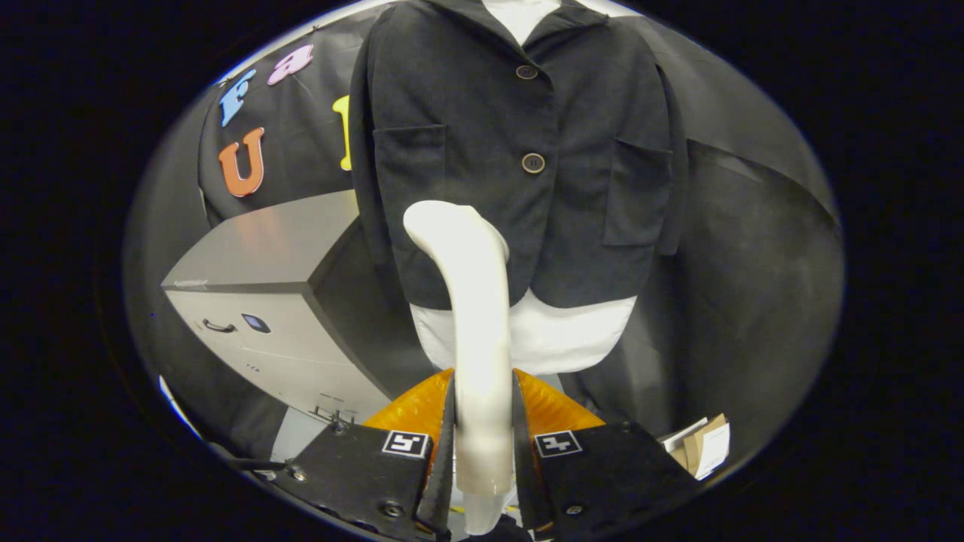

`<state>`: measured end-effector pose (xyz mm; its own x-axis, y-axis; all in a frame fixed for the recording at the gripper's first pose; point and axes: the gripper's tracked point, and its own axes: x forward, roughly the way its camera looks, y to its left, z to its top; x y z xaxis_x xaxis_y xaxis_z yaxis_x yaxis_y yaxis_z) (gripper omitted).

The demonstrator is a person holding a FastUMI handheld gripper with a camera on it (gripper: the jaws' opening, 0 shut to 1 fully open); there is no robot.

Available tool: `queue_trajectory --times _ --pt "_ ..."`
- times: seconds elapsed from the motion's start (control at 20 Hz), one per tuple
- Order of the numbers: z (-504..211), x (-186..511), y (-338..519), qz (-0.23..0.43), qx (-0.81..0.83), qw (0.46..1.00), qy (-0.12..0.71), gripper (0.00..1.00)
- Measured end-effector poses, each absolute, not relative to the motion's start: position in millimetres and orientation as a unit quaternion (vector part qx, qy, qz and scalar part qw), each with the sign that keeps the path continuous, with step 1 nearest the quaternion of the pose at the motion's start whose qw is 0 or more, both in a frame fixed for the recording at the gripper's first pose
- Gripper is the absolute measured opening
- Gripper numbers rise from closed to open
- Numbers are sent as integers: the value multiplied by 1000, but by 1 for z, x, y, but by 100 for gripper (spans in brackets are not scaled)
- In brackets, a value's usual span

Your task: Iron the clothes twice with a garment steamer, once on the left side and once on the right side.

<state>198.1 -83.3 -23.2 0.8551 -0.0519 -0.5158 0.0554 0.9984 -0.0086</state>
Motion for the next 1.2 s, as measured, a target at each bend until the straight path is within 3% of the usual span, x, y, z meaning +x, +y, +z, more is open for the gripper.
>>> queue_trajectory --times 0.45,1.2 --pt "24 173 -104 -18 64 969 237 38" --pt "226 148 -219 -80 152 984 36 38"
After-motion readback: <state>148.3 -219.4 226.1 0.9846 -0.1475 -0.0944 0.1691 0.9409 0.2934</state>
